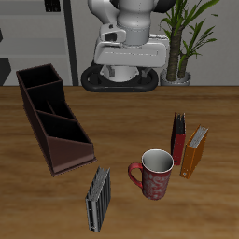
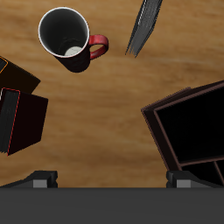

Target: Place the striped book into the right desk caddy's front compartment and place the red mug into the right desk caddy's right compartment

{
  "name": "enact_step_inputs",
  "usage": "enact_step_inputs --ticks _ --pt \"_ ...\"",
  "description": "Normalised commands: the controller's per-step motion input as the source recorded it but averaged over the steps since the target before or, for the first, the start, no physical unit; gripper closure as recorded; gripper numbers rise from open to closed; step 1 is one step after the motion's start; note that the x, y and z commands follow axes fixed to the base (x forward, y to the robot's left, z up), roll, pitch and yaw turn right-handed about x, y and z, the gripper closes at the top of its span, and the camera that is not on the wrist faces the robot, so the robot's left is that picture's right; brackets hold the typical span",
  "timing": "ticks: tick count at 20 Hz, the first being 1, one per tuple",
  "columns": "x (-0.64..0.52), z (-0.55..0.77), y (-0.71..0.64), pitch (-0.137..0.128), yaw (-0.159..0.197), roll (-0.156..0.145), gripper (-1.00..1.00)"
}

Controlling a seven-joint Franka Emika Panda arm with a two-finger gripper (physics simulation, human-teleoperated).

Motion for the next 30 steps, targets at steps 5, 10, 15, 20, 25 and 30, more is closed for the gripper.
enact_step_inputs --ticks 5,10,15,20,25,30 --pt "0.28 0.15 0.03 -0.003 -0.005 0.001 -1.0" --pt "0.31 0.1 0.05 0.002 0.046 0.041 -1.0" --pt "0.28 0.01 0.05 -0.013 0.031 0.004 -1.0" --pt "0.41 -0.01 0.15 -0.013 0.036 0.038 -1.0" --pt "0.41 0.02 0.02 0.003 0.007 0.056 -1.0" --pt "0.29 0.04 -0.09 -0.019 -0.026 0.024 -1.0"
